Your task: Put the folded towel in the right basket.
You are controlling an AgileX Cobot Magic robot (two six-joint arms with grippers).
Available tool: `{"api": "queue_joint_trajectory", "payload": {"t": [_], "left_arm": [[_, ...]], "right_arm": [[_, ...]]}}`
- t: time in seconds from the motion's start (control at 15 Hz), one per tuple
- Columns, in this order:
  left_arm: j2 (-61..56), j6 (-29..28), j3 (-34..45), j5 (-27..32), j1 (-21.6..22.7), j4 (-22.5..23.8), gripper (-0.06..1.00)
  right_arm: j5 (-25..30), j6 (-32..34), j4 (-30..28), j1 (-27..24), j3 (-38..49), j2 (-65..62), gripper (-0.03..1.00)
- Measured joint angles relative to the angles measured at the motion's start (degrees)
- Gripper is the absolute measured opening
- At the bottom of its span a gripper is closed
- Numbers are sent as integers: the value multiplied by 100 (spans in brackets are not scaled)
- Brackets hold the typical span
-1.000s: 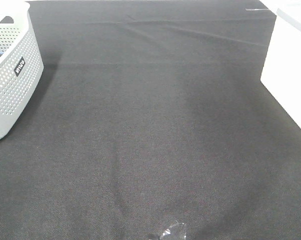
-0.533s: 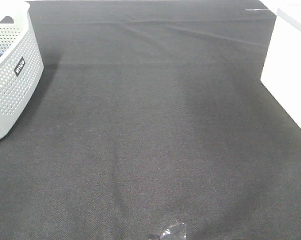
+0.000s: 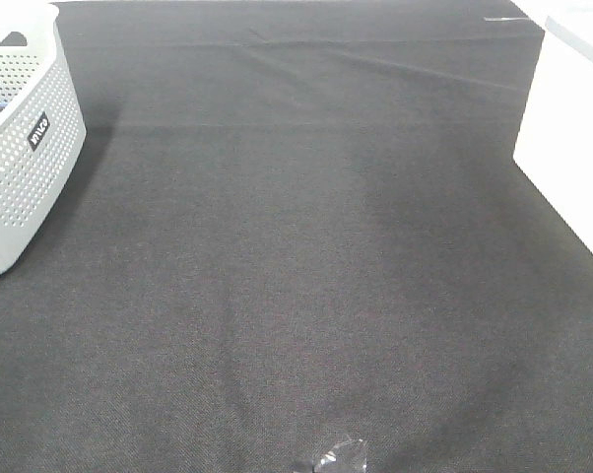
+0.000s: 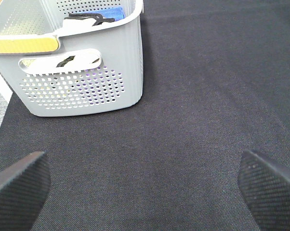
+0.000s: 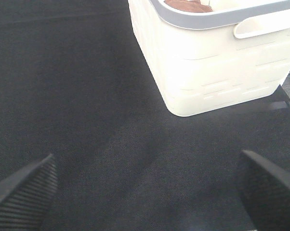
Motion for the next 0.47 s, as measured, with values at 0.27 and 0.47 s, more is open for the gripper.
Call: {"api": "queue_joint_trajectory", "payload": {"t": [0.27,0.47], "left_arm": [[0,0,0,0,0,0,99],[0,0,0,0,0,0,99]], "right_arm": [[0,0,17,69,0,0,97],[0,0,17,69,0,0,97]]}}
